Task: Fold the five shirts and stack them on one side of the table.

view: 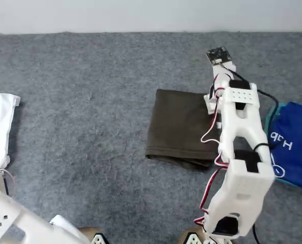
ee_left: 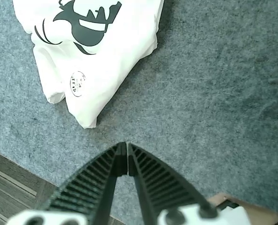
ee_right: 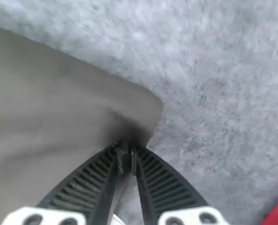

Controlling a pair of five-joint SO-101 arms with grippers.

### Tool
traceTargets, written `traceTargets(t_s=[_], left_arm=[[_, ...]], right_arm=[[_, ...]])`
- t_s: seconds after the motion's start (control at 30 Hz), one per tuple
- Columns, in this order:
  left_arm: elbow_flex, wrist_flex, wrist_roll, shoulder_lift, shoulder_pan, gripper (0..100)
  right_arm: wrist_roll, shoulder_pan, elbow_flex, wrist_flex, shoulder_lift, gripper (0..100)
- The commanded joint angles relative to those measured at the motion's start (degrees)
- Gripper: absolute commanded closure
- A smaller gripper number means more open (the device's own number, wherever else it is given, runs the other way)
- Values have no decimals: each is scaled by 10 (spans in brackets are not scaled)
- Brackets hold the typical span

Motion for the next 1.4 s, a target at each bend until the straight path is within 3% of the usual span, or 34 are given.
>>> traceTargets(t_s=[0.0,0.2,0.37,0.5,0.83,0.97,1.2,1.37], left_arm=[[-1,-15,-5,-4,4,985],[-1,-22,-5,-3,4,985],[0,-22,-5,-3,4,985],[0,-22,-5,-3,4,985],[0,-22,-5,-4,4,985],[0,-22,-5,-4,4,985],[0,-22,-5,-3,4,985],[0,-22,-5,-3,4,985]], right_arm=[[5,2,-40,39,-6,973],[-66,-48,-142,268,-54,929],[-162,-103,-188,383,-55,664],[-281,-133,-186,395,-46,525],[-309,-138,-190,327,80,523],[-305,-142,-190,328,124,577],[-304,-138,-191,325,182,916],[-273,-131,-191,341,160,989]])
